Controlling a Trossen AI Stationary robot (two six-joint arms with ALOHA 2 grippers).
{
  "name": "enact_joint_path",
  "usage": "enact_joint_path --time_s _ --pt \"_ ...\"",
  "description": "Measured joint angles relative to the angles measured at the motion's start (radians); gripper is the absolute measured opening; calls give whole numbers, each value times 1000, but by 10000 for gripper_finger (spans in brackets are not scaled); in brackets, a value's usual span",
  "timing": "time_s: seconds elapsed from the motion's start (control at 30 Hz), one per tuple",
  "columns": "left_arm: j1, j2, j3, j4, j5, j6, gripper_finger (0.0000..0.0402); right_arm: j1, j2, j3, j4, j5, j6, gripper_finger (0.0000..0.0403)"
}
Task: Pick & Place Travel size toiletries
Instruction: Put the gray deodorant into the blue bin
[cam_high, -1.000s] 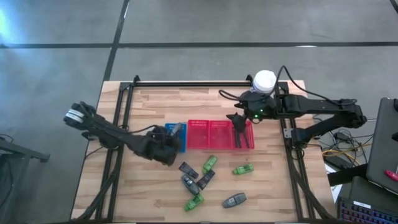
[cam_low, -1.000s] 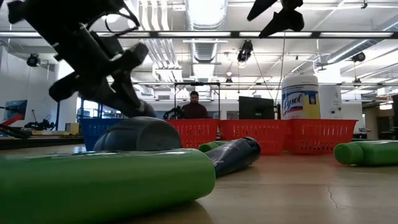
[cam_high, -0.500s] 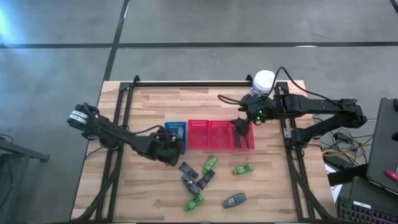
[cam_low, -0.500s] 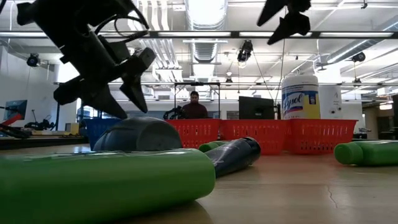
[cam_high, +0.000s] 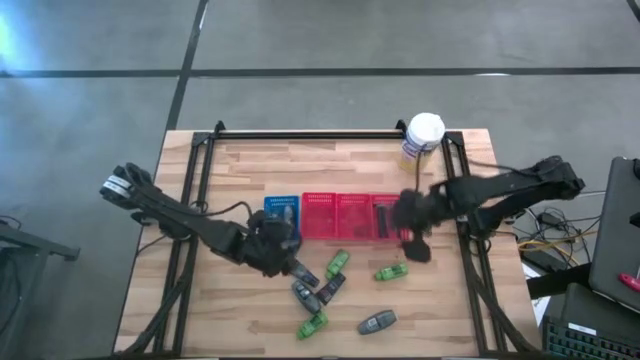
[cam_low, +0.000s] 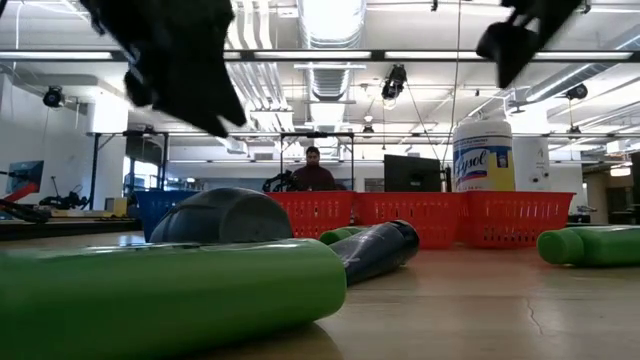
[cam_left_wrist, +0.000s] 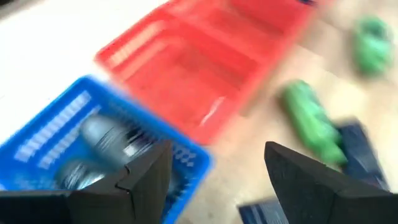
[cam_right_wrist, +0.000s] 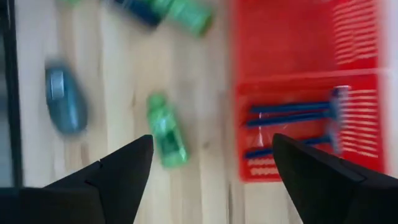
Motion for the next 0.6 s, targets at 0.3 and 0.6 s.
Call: enact_joint_path --time_s 0.3,0.6 --pt "-10 0 38 16 176 175 259 283 142 -72 113 -72 2 323" --pt "-33 0 37 18 210 49 259 531 271 -84 333 73 62 316"
